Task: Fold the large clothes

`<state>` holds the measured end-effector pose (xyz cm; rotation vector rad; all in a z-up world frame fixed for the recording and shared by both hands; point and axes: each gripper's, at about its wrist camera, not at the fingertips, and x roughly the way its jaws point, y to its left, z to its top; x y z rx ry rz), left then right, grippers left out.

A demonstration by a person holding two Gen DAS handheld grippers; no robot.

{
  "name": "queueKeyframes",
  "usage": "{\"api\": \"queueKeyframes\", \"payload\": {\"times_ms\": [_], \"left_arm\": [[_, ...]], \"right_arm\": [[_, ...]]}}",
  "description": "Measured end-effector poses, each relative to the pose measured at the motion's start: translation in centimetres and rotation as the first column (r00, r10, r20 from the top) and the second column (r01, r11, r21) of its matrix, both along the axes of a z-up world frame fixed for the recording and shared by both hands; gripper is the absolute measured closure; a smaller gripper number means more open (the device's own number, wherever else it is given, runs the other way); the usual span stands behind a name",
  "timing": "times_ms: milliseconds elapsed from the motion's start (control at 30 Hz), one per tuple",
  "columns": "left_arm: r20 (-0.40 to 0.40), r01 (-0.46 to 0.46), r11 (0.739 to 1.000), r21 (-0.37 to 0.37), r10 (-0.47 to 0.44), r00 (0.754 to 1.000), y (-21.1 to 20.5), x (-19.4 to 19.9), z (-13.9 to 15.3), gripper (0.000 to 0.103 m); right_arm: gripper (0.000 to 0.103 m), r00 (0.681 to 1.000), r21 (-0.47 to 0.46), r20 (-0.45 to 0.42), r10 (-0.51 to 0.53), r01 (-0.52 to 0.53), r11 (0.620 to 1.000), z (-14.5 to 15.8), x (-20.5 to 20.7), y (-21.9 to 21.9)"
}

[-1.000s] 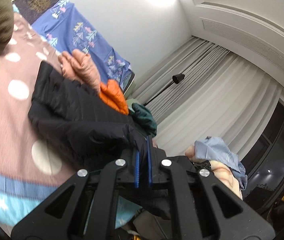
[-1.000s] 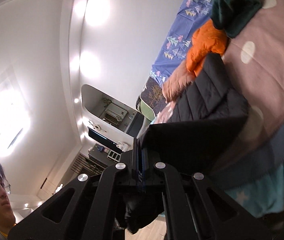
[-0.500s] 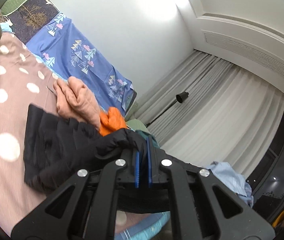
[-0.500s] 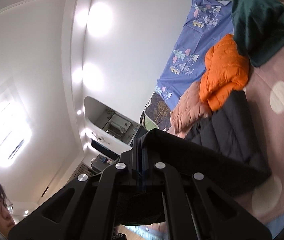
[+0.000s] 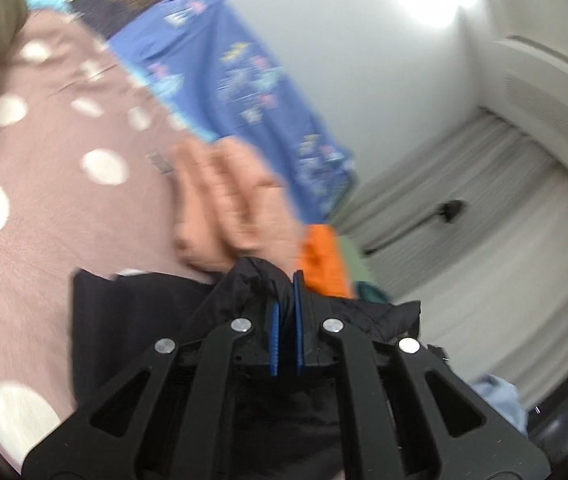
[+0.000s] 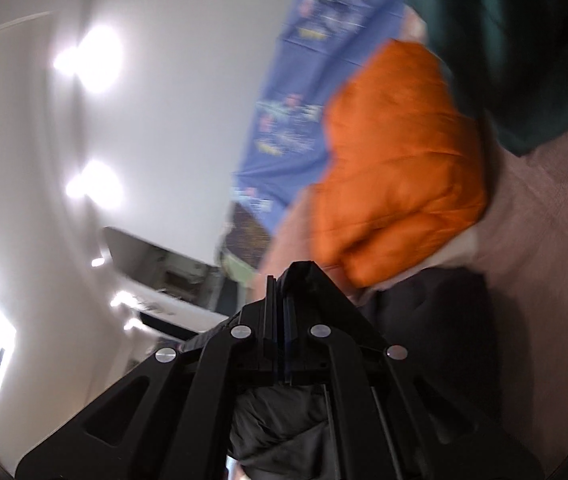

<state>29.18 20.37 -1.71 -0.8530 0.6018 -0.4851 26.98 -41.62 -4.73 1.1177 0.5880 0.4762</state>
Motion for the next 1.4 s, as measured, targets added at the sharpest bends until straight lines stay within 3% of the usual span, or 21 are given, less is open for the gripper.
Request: {"api": "queueKeyframes", "payload": {"times_ms": [100,167,200,233,267,300,333,500,533,667,833,933,1000,1100,1167,1267,1400], "left_arm": [[-0.118,-0.021,1.0,-0.004,0.02,0.993,0.6,3.6,-4.2,0.098],[-0.183,-0.033,0.997,-0.067,0.02,0.983,1.1,5.3,-6.8,0.094],[-0.197,-0.041,0.994,-0.1,0.021,0.98,1.6,5.5,-7.6,0.089],[-0.202,-0.049,0.99,-0.134,0.021,0.979,2.0,5.5,-8.3,0.079],[-0.188,-0.063,0.982,-0.178,0.029,0.982,2.6,5.3,-8.6,0.065],[-0.165,-0.084,0.975,-0.206,0.05,0.985,3.2,4.8,-8.5,0.057],[-0.148,-0.12,0.971,-0.207,0.09,0.985,3.9,4.2,-8.0,0.043],[-0.089,-0.17,0.97,-0.176,0.156,0.984,5.1,1.3,-4.4,0.04],[-0.07,-0.171,0.973,-0.158,0.162,0.984,4.9,0.8,-3.3,0.04],[0.014,-0.165,0.986,-0.015,0.165,0.986,2.1,-0.6,1.5,0.078],[0.01,-0.141,0.978,0.152,0.142,0.99,-3.7,2.4,3.3,0.08],[-0.066,-0.09,0.972,0.216,0.106,0.992,-6.4,5.7,1.2,0.08],[-0.144,-0.07,0.963,0.262,0.111,0.983,-7.4,7.3,-1.6,0.08],[-0.245,-0.075,0.965,0.252,0.139,0.959,-6.3,8.5,-7.0,0.088],[-0.235,-0.076,0.975,0.211,0.126,0.964,-5.2,8.4,-8.9,0.099],[-0.213,-0.099,0.974,0.203,0.142,0.967,-4.4,7.8,-10.0,0.101],[-0.194,-0.138,0.966,0.218,0.182,0.964,-4.2,7.3,-10.4,0.101]], "right_arm": [[0.1,0.996,-0.007,-0.082,-0.015,0.014,1.0,-2.6,2.5,-0.2],[0.088,0.993,0.0,-0.11,-0.038,0.038,0.999,-4.0,3.3,-0.7],[0.08,0.993,-0.011,-0.105,-0.056,0.055,0.998,-4.2,3.1,-0.9],[0.067,0.992,-0.029,-0.1,-0.08,0.078,0.997,-4.2,2.9,-1.1],[0.062,0.99,-0.064,-0.084,-0.112,0.107,0.992,-3.9,2.3,-1.4],[0.062,0.99,-0.085,-0.072,-0.125,0.119,0.989,-3.5,1.9,-1.5],[0.062,0.989,-0.105,-0.059,-0.136,0.129,0.986,-3.1,1.3,-1.6],[0.062,0.987,-0.178,0.019,-0.161,0.162,0.971,0.1,-1.3,-0.7],[0.062,0.987,-0.211,0.044,-0.156,0.162,0.964,1.1,-1.7,-0.1],[0.084,0.989,-0.31,0.088,-0.118,0.14,0.94,3.6,-1.7,2.8],[0.085,0.999,-0.469,0.017,-0.03,0.035,0.883,4.2,3.1,8.3],[0.085,0.999,-0.586,-0.043,-0.021,-0.008,0.81,2.0,6.0,10.9],[0.085,0.992,-0.607,-0.097,-0.075,0.001,0.795,-0.7,7.1,10.6],[0.098,0.981,-0.524,-0.162,-0.105,0.004,0.852,-4.9,7.7,8.9],[0.103,0.984,-0.468,-0.125,-0.13,0.058,0.882,-6.1,6.6,7.7],[0.103,0.971,-0.492,-0.078,-0.224,0.158,0.856,-6.7,4.9,7.0],[0.103,0.962,-0.508,-0.1,-0.254,0.17,0.845,-7.5,4.8,6.5]]}}
